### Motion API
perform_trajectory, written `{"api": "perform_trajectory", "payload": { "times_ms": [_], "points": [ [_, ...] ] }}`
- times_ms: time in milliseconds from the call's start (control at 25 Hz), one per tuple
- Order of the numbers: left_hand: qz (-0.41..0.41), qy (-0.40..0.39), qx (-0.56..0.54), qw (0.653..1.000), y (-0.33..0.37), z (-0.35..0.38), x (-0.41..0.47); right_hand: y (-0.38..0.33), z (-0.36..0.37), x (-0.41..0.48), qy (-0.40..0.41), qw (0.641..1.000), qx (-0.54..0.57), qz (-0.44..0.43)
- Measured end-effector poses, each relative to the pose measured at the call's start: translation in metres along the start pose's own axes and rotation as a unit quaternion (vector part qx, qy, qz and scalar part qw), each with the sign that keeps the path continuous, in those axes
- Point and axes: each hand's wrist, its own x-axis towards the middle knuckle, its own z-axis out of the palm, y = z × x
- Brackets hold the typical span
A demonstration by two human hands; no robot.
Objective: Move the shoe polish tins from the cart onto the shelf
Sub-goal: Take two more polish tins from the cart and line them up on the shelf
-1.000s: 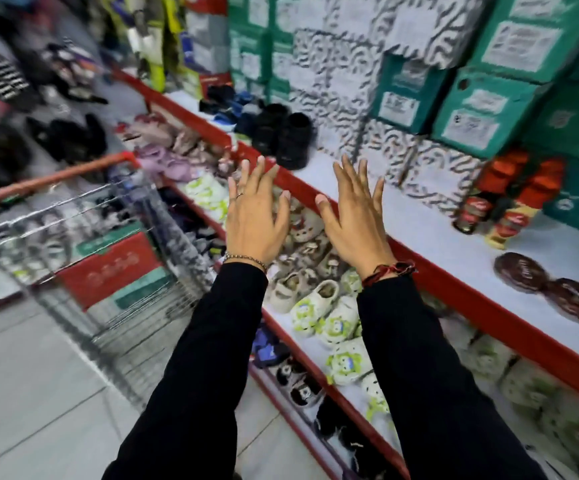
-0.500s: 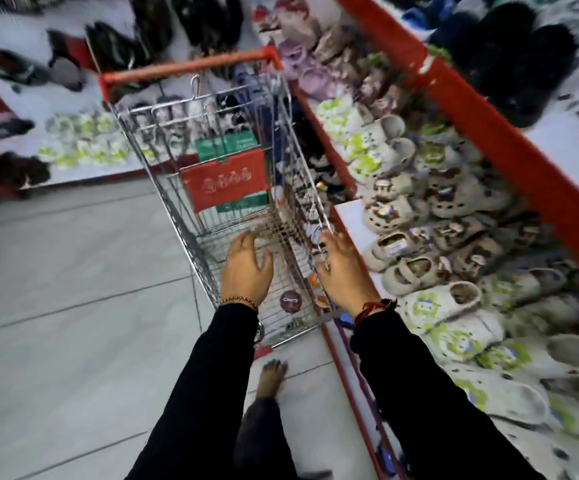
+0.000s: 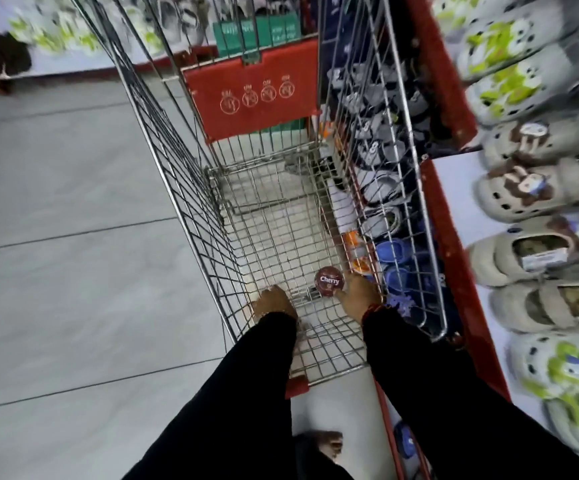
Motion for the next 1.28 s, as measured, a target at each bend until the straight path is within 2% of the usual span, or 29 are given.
{"api": "perform_trajectory", "payload": {
  "times_ms": [120,280,400,560,760,840,920,1000,1120,1280],
  "points": [
    [-0.026,-0.013,0.010,1.000,-0.001,0.020,0.028,-0.001,0.014,0.032,0.014,1.000,0.001,0.015],
    [-0.047,0.011,0.001,0.999,-0.006,0.035,0.049,-0.002,0.034,0.056,0.015,1.000,0.014,0.024],
    [-0.033,0.013,-0.009,0.999,-0.008,0.038,0.053,0.002,0.041,0.062,0.025,0.999,0.023,0.034],
    [-0.065,-0.005,-0.009,0.998,-0.006,0.025,0.051,0.011,0.036,0.066,0.040,0.993,0.099,0.049],
    [-0.100,-0.006,-0.143,0.985,-0.001,0.000,0.049,0.019,0.029,0.058,0.073,0.974,0.203,0.075],
    [-0.101,-0.012,-0.216,0.971,0.002,-0.010,0.044,0.019,0.020,0.051,0.073,0.958,0.257,0.100],
    [-0.079,-0.021,-0.346,0.935,0.006,-0.018,0.035,0.016,0.005,0.037,0.074,0.942,0.310,0.102],
    [-0.053,-0.004,-0.438,0.897,0.009,-0.029,0.015,0.010,-0.011,0.018,0.082,0.908,0.402,0.088],
    [-0.005,0.019,-0.510,0.860,0.014,-0.050,-0.023,-0.001,-0.039,-0.014,0.057,0.858,0.508,0.056],
    [0.079,0.033,-0.572,0.816,0.025,-0.082,-0.090,-0.015,-0.090,-0.079,0.059,0.812,0.580,0.008]
  ]
}}
